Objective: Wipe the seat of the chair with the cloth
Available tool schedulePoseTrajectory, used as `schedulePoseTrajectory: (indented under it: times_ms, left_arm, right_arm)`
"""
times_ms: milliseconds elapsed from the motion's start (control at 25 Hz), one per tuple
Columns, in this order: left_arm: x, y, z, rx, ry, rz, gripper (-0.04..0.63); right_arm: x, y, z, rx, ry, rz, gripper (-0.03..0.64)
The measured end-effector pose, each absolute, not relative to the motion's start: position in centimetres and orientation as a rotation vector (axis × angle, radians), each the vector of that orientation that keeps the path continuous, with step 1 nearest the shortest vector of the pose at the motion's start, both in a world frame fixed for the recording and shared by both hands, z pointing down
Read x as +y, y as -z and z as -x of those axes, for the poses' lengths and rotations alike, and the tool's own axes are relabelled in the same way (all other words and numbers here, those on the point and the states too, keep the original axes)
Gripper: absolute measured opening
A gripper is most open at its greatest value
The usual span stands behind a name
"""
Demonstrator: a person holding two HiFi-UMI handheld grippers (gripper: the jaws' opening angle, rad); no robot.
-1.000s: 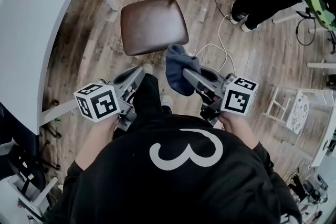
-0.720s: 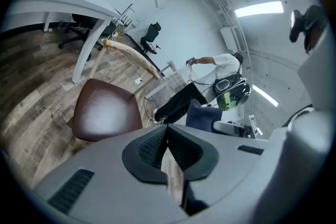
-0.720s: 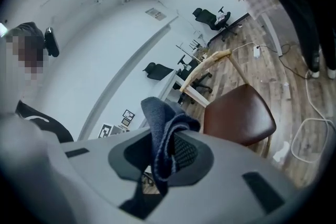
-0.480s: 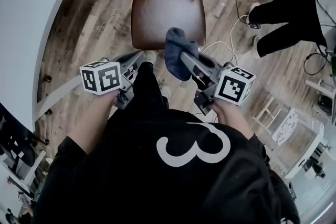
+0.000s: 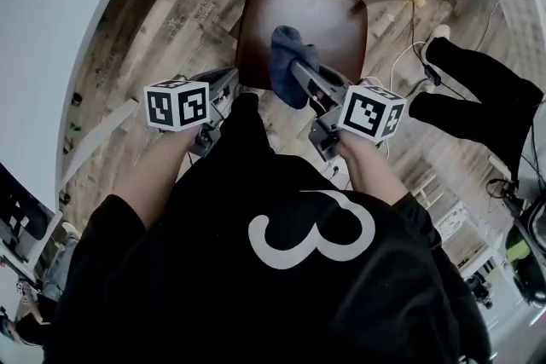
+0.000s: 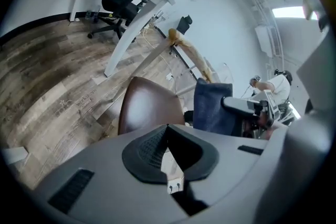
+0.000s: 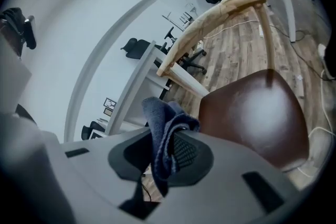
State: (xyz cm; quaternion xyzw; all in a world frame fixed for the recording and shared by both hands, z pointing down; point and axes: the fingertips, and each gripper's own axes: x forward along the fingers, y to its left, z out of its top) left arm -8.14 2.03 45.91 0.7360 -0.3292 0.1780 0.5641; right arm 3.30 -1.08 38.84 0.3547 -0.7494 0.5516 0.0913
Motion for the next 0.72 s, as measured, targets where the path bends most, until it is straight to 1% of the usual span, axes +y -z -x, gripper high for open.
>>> schedulePoseTrajectory:
  times_ms: [280, 520, 720]
  left_arm:
    - [0.9, -50.4, 10.4, -0.814, -0.463, -1.638, 0.012]
    - [-1.1, -52.1, 11.1, -0.881, -0.441, -1.584, 0.012]
    - [-0.7, -52.7, 11.5, -0.920, -0.445, -1.507, 0.012]
  right_arm:
    - [-5.4, -43.2, 1.1, -2.189, -1.631, -0.978, 0.063]
    - [-7.6, -46.5, 2.1, -2.145, -1.683, -0.922, 0.063]
    - [-8.7, -48.9, 2.8, -2.110, -1.758, -0.867, 0.063]
